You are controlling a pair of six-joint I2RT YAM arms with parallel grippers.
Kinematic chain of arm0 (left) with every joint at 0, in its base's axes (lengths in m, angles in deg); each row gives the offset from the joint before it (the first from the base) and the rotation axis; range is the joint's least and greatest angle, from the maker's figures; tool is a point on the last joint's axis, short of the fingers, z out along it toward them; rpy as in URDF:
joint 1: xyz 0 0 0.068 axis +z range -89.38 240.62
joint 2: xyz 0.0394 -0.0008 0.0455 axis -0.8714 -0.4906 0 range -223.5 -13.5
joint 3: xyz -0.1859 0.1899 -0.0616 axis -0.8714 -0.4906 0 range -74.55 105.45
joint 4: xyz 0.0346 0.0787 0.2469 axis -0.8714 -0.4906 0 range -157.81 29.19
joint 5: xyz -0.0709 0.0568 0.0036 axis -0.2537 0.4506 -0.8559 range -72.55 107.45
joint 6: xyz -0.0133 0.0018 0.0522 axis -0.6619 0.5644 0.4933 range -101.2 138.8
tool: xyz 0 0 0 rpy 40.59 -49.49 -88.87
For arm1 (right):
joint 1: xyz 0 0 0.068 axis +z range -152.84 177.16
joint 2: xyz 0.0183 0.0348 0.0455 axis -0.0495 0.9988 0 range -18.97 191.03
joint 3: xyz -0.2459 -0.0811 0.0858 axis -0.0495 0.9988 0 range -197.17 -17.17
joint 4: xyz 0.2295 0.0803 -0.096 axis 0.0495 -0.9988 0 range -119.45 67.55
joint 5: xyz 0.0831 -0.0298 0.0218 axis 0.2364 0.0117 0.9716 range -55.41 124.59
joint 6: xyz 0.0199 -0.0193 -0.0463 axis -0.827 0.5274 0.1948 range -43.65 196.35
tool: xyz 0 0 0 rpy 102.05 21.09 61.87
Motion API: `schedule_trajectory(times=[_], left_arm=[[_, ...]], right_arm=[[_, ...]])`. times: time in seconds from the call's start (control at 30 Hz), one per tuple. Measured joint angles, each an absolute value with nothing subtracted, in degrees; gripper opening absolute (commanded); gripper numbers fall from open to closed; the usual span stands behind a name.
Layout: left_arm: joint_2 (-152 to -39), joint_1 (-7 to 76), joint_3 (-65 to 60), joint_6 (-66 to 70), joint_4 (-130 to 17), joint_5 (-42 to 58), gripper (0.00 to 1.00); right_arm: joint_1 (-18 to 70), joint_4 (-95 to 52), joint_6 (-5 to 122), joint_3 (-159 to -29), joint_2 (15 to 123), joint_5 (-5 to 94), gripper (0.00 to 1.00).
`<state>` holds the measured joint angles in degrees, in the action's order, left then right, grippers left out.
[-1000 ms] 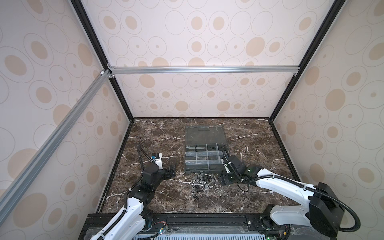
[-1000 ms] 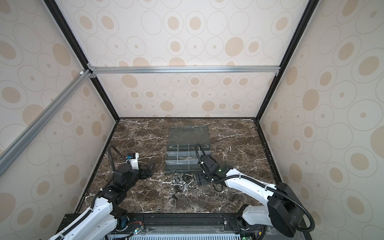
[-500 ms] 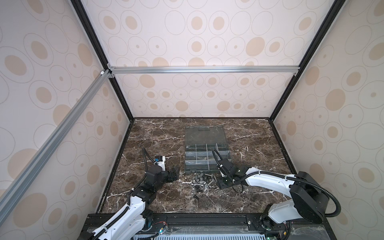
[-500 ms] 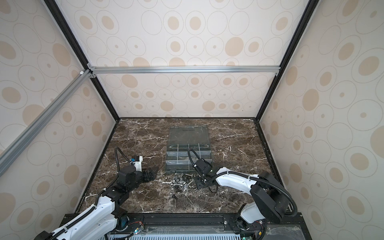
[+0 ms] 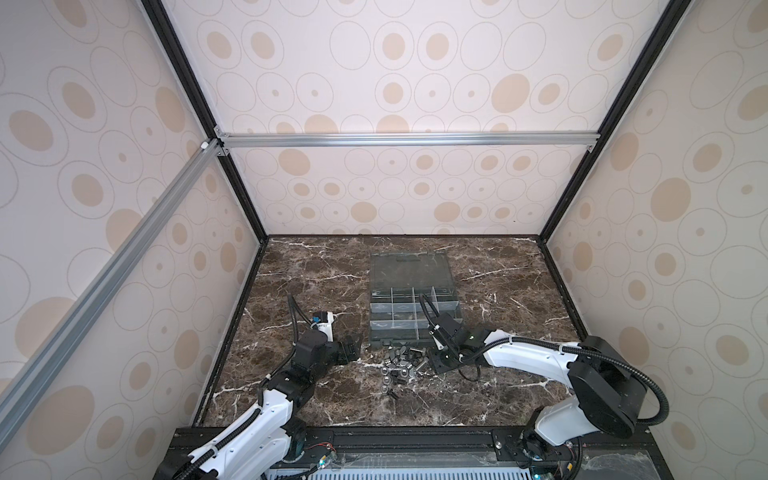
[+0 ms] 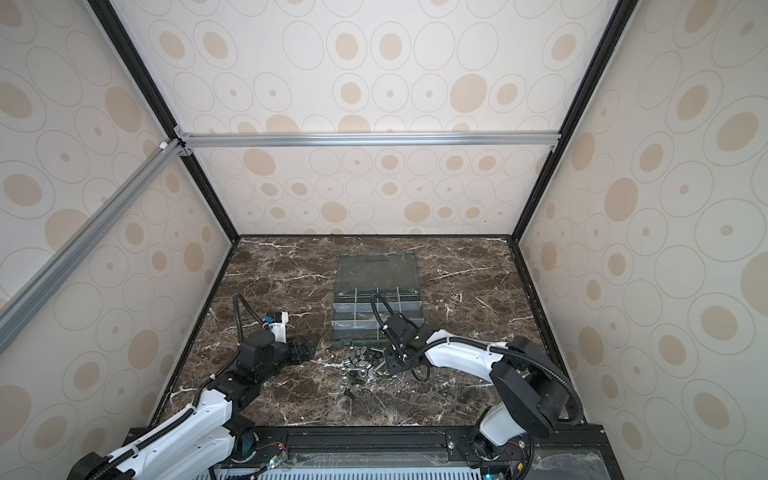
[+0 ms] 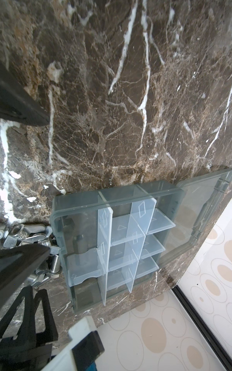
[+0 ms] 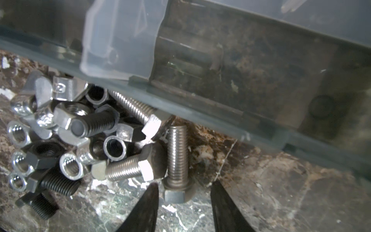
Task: Sort the screws and nuts into containers
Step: 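Close the right gripper on a silver hex bolt in the pile, then lift the silver bolt with the right gripper and drop it into the box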
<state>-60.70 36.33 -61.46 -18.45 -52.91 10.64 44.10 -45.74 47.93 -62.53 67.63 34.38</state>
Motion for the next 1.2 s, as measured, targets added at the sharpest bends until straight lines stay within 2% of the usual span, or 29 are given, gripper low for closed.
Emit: schedule_trajectory(times=[0.2, 0.57, 0.87, 1.2], left_arm=[[-61.14, 35.89, -61.47, -19.09, -52.28, 10.66, 0.92], [-61.25, 35.32, -61.47, -19.61, -51.69, 10.69, 0.92], [-61.71, 35.15, -61.47, -19.59, -51.43, 11.10, 0.92], [-60.77, 35.15, -61.44, -19.61, -51.45, 11.82, 0.93]], right_arm=[[44.10, -45.56, 48.17, -62.88, 68.68, 34.40, 0.40], [44.10, -45.06, 48.28, -62.88, 69.73, 34.65, 0.24], [44.14, -45.24, 48.08, -62.05, 68.42, 34.82, 0.20], [45.28, -51.27, 47.20, -59.58, 56.97, 34.05, 0.20]])
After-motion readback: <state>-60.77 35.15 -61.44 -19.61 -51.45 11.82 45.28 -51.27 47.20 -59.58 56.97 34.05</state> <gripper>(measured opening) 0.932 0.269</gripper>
